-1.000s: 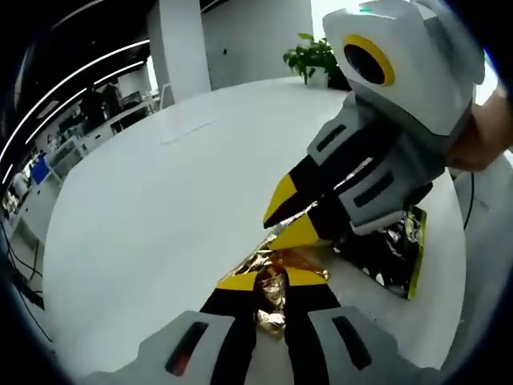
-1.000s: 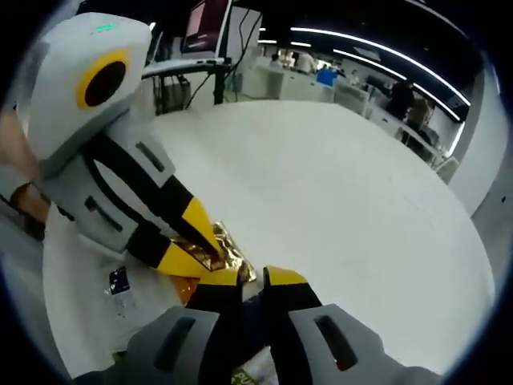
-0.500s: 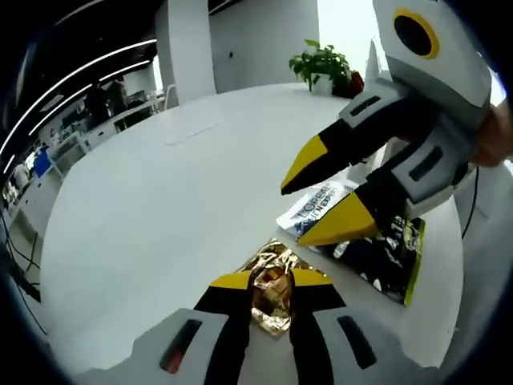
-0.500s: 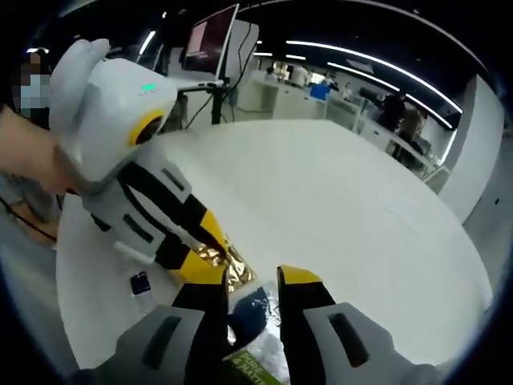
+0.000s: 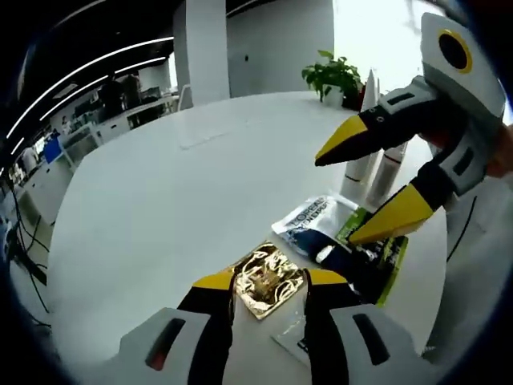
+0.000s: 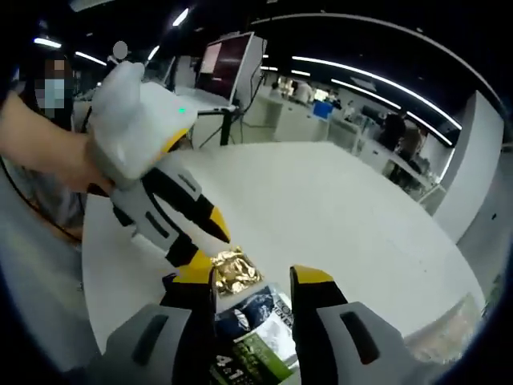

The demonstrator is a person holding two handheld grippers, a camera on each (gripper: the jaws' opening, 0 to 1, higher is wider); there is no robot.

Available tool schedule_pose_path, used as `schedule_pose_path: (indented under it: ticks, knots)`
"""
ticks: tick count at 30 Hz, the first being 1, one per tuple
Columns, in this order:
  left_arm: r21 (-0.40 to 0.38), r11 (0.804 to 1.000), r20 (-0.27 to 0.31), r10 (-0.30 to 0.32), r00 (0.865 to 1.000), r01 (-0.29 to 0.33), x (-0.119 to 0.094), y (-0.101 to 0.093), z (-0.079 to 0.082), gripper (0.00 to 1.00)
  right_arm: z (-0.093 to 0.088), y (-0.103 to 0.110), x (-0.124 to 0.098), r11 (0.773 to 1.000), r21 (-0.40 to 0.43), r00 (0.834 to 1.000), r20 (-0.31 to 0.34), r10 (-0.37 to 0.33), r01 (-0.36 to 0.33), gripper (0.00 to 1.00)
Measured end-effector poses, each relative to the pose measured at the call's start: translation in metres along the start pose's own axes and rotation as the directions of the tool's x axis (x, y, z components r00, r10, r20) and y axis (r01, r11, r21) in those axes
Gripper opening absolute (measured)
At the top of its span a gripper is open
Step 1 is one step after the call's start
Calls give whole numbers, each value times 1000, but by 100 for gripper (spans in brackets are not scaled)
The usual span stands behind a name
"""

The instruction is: Arrange the skincare products in the storage area until every visible bottle or jar stands upright without overlapping.

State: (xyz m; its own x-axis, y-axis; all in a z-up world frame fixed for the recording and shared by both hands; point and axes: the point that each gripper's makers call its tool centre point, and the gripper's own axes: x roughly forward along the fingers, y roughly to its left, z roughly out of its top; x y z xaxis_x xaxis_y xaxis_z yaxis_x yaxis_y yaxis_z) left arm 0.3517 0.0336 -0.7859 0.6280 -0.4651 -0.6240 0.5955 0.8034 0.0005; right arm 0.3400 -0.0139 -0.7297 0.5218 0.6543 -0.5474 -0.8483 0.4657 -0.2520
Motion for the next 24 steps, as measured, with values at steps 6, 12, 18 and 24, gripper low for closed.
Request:
schedule_pose_path:
  ticks: [6,12,18,24]
  knots:
    - [-40,999,6,13,1000,-13,-23,-14,4,49,3,13,-43,1000,-29,999,42,-7,8,50]
    - [-92,995,7,33,999,-32,-45,-21,-5,58,-24,4,-85,996,50,997,15,-74,73,64]
    - [-143,989,0,45,999,-45,-61,-30,-15,67,-57,-17,-118,975,160,988,-32,-152,155,72]
    - [-169,985,-11,37,999,-38,-79,-42,-15,83,-75,-39,-154,938,253,972,-49,-232,236,87]
